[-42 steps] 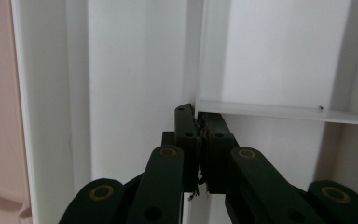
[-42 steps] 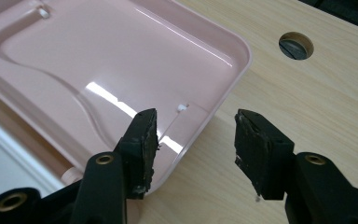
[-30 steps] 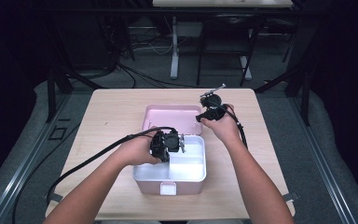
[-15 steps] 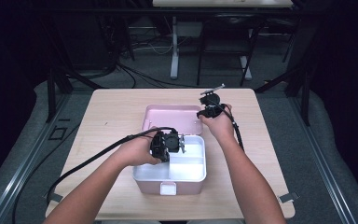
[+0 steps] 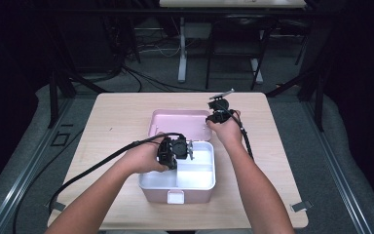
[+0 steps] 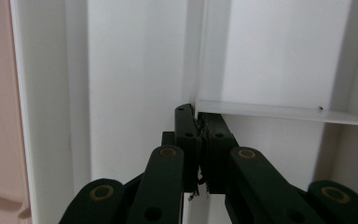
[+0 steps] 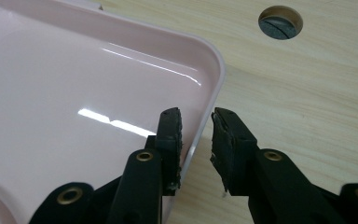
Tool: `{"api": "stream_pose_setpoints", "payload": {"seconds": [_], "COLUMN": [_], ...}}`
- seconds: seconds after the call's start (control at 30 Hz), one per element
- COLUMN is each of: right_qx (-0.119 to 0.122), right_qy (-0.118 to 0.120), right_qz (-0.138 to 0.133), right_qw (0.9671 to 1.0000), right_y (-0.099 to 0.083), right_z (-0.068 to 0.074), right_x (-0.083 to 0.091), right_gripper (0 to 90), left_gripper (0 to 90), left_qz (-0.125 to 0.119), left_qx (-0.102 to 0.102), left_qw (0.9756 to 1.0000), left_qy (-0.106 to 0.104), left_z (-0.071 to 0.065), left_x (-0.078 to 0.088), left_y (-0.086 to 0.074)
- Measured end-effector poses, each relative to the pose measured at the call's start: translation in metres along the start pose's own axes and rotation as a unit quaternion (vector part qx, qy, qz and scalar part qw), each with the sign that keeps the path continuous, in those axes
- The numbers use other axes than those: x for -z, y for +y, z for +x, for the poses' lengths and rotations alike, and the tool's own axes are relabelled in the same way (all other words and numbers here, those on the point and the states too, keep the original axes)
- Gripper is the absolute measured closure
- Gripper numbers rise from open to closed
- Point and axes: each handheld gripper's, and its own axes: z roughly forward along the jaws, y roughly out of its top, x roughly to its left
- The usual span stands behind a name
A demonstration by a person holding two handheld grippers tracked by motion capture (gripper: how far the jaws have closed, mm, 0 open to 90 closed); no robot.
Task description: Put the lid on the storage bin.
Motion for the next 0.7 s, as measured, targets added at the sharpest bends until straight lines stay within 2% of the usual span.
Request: {"api": "stream_pose_setpoints", "payload": {"seconds": [0.13, 0.23, 0.3, 0.33, 0.43, 0.53, 0.6, 0.7], "right_qx": [-0.003, -0.011, -0.017, -0.021, -0.02, -0.03, -0.027, -0.031], "right_qy": [-0.011, 0.004, -0.003, 0.003, 0.004, 0.011, 0.01, 0.013], "right_qz": [0.002, 0.011, 0.004, 0.005, 0.009, 0.008, 0.01, 0.002], "right_qw": [0.9999, 0.9999, 0.9998, 0.9998, 0.9998, 0.9995, 0.9995, 0.9994], "right_y": [-0.0005, -0.0006, -0.0009, -0.0007, -0.0003, 0.0, 0.0006, 0.001], "right_z": [0.0023, 0.0002, 0.0009, 0.0006, 0.0004, -0.0006, -0.0006, -0.0004], "right_x": [-0.0018, -0.0033, -0.0042, -0.0039, -0.0028, -0.0006, 0.0018, 0.0044], "right_gripper": [71.4, 72.5, 73.4, 75.8, 76.2, 76.9, 77.5, 78.2], "left_gripper": [86.9, 86.8, 86.8, 86.8, 86.8, 86.8, 86.8, 86.8], "left_qz": [0.0, 0.001, 0.001, 0.001, 0.001, 0.002, 0.002, 0.002], "left_qx": [0.0, 0.0, 0.0, 0.0, 0.0, 0.0, 0.0, 0.0], "left_qw": [1.0, 1.0, 1.0, 1.0, 1.0, 1.0, 1.0, 1.0], "left_qy": [0.0, 0.001, 0.002, 0.002, 0.003, 0.003, 0.003, 0.003], "left_z": [0.0001, -0.0003, -0.0004, -0.0004, -0.0006, -0.0007, -0.0006, -0.0007], "left_x": [-0.0001, 0.0, 0.0, 0.0, 0.0, 0.0001, 0.0, 0.0001], "left_y": [0.0001, 0.0002, 0.0003, 0.0003, 0.0004, 0.0004, 0.0005, 0.0005]}}
